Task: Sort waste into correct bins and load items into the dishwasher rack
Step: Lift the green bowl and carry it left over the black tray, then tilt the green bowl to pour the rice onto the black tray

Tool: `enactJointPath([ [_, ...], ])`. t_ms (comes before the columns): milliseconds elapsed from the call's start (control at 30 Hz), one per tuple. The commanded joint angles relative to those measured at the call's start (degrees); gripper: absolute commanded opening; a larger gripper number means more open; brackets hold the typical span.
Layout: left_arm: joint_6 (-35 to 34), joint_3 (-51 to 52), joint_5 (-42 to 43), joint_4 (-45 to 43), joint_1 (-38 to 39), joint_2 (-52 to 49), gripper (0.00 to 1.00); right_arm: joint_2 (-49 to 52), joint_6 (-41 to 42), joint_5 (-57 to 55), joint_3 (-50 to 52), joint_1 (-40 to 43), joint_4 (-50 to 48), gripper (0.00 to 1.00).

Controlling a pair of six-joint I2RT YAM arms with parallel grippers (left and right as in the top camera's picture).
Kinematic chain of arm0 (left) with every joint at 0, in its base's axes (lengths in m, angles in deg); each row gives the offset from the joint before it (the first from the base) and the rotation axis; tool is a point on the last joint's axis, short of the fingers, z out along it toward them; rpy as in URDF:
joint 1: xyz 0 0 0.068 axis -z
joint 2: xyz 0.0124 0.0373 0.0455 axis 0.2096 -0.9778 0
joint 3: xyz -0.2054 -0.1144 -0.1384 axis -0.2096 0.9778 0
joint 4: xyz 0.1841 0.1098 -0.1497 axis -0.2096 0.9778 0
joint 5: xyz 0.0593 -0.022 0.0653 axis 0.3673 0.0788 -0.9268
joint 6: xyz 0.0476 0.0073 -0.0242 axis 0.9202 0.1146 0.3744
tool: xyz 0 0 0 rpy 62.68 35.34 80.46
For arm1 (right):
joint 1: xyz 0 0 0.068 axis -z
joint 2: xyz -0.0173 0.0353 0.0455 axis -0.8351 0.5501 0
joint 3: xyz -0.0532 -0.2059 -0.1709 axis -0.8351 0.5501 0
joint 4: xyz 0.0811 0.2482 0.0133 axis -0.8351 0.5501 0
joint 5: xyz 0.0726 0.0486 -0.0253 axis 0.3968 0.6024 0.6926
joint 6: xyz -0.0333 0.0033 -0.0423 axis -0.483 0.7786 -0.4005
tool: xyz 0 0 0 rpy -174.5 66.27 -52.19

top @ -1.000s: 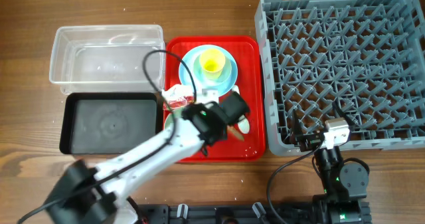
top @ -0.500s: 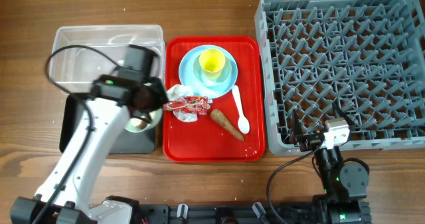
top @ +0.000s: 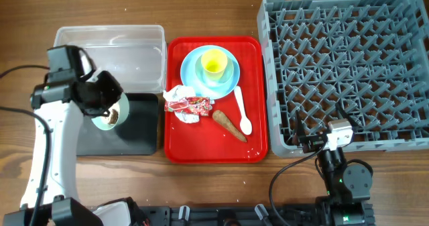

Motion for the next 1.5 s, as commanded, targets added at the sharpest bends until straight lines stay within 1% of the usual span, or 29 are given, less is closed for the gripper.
enactJointPath([
  [0, 3.4, 4.7, 9.2, -3.2, -4.8, 1.0, 0.04, -0.6, -0.5, 0.7, 0.1, 0.2, -0.2, 1.00],
  [33, 3.9, 6.6, 11.7, -5.0, -6.9, 1.0, 0.04, -0.6, -0.5, 0.7, 0.1, 0.2, -0.2, 1.00],
  [133, 8.9, 9.5, 21.1, -7.3, -12.4, 1.0, 0.04, -0.6, -0.5, 0.7, 0.1, 0.2, -0.2, 1.00],
  [267, 13.6, 10.5, 30.8, -7.1, -19.6, 1.0, 0.04, -0.6, -0.5, 0.7, 0.1, 0.2, -0.2, 1.00],
  [367, 15.4, 11.1, 35.7, -6.8, -24.2, 1.0, 0.04, -0.6, -0.5, 0.7, 0.1, 0.2, -0.2, 1.00],
  [500, 16.1, 12.4, 38.2, -7.7, -24.6, 1.0, 0.04, -0.6, -0.5, 0.7, 0.1, 0.2, -0.2, 1.00],
  [667, 16.5, 13.3, 39.0, -8.2, -24.6, 0.9, 0.04, -0.6, -0.5, 0.7, 0.1, 0.2, -0.2, 1.00],
  [800, 16.5, 13.3, 43.1, -8.1, -24.6, 0.9, 0.04, -0.6, -0.5, 0.7, 0.1, 0.2, -0.2, 1.00],
  [1033, 15.8, 13.3, 44.7, -8.1, -24.8, 0.9, 0.04, -0.6, -0.5, 0.7, 0.1, 0.2, -0.2, 1.00],
  [1067, 14.9, 13.3, 44.7, -8.1, -25.1, 0.9, 0.04, -0.6, -0.5, 0.7, 0.1, 0.2, -0.2, 1.00],
  [1233, 14.8, 13.3, 49.4, -7.9, -29.1, 0.9, 0.04, -0.6, -0.5, 0.7, 0.1, 0.2, -0.2, 1.00],
  [1333, 14.9, 13.3, 49.9, -6.9, -31.9, 0.9, 0.04, -0.6, -0.5, 0.7, 0.1, 0.2, -0.2, 1.00],
  [1400, 16.9, 13.3, 53.5, -5.8, -33.3, 0.9, 0.04, -0.6, -0.5, 0.7, 0.1, 0.2, -0.2, 1.00],
  [1467, 16.9, 13.3, 55.5, -5.4, -33.5, 0.9, 0.04, -0.6, -0.5, 0.7, 0.1, 0.2, -0.2, 1.00],
])
